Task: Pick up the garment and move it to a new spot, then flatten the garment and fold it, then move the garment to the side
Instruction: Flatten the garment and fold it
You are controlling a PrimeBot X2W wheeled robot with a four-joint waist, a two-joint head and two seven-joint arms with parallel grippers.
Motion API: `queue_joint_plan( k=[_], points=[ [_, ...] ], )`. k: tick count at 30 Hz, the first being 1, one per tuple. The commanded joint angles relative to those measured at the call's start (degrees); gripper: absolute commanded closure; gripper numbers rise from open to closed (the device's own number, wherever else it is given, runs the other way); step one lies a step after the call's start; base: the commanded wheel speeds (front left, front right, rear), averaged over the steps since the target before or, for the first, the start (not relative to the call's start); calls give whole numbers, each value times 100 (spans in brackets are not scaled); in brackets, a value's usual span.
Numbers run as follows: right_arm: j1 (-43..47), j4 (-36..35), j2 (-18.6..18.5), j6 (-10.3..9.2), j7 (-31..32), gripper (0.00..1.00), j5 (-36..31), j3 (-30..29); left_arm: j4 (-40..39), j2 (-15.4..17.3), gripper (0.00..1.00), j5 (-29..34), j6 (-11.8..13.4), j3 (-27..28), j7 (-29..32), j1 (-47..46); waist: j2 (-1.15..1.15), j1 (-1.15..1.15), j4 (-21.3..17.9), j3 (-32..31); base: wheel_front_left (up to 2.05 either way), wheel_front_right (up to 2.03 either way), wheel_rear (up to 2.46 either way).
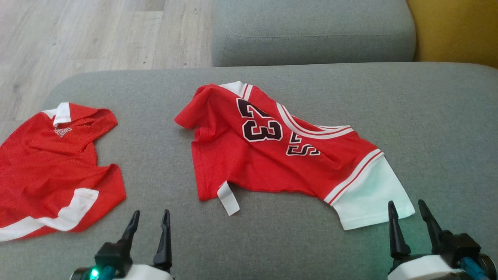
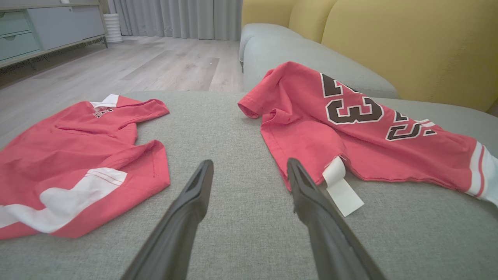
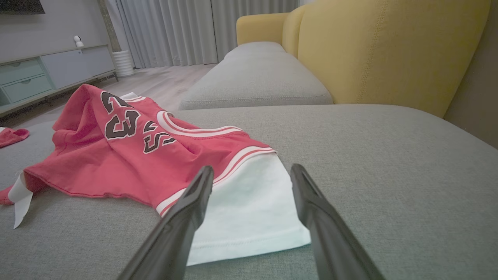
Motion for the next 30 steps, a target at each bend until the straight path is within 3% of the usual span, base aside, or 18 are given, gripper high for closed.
queue_joint_plan(
  k=[1, 12, 17, 23, 28, 30],
  points=[
    [-125, -195, -53, 43, -65, 0, 43, 130, -136, -64, 0, 62, -91, 319, -70, -259, 0, 0, -23, 8, 0, 0, 0],
    [-124, -190, -53, 43, -65, 0, 44, 154, 46, -248, 0, 300, -494, 723, -70, -340, 0, 0, -121, 27, 0, 0, 0],
    [-308, -27, -53, 43, 5, 0, -28, 26, 395, -290, 0, 394, -614, 517, -70, -546, 0, 0, -161, 110, 0, 0, 0],
    [-1159, 294, -143, 43, 1396, 0, -386, -184, 1182, -321, 0, 318, -653, 115, 366, -1440, 0, 0, -256, 492, 0, 0, 0],
    [-1749, 551, -369, 43, 2590, 0, -490, -223, 1923, -331, 0, 132, -491, -123, 1025, -2239, 0, 0, -298, 797, 0, 0, 0],
    [-1809, 580, -420, 43, 2761, 0, -500, -186, 2070, -332, 0, 55, -464, -170, 1156, -2345, 0, 0, -307, 839, 0, 0, 0]
  ],
)
